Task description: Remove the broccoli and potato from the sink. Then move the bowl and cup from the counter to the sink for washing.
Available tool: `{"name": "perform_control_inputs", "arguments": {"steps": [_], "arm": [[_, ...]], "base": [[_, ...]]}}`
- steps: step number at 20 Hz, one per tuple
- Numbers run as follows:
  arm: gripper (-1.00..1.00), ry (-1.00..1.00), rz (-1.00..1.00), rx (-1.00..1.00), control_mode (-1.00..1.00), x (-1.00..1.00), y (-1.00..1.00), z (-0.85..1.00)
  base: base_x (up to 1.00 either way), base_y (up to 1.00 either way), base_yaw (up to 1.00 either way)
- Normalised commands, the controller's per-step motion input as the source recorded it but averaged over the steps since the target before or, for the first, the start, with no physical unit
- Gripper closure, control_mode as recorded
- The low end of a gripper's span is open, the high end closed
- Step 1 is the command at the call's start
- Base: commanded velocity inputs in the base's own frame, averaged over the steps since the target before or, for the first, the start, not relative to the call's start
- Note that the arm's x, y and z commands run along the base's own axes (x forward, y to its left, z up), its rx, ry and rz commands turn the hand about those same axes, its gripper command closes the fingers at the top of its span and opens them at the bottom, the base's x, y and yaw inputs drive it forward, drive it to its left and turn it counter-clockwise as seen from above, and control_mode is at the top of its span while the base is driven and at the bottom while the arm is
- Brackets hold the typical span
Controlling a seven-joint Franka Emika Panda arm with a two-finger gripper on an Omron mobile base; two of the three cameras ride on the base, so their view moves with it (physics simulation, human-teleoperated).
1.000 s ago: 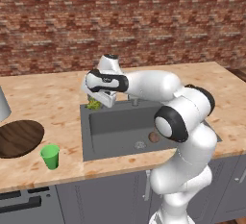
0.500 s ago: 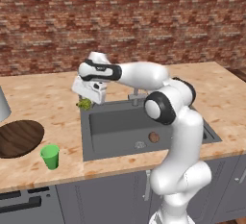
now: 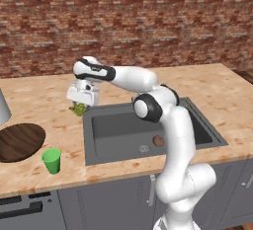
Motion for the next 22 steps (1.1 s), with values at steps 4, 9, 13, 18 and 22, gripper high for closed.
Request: {"name": "perform_control_inputs", "arguments": {"steps": [4, 9, 13, 18, 22], "arm": [[1.00, 0.17, 0.00, -0.18, -1.00, 0.27, 0.31, -0.19], [1.00, 0.09, 0.00, -0.22, -1.00, 0.21, 0.23, -0.15], [1.00, 0.01, 0.00, -0.22, -1.00, 0.07, 0.17, -0.20], [1.00, -0.01, 0.00, -0.16, -1.00, 0.06, 0.07, -0.12], [1.00, 0.00, 0.00, -0.03, -1.00, 0.12, 0.00, -0.04]], "base": [[0.00, 0.00, 0.00], [0.00, 0.00, 0.00], [0.00, 0.00, 0.00], [0.00, 0.00, 0.00], [0.00, 0.00, 0.00]]}}
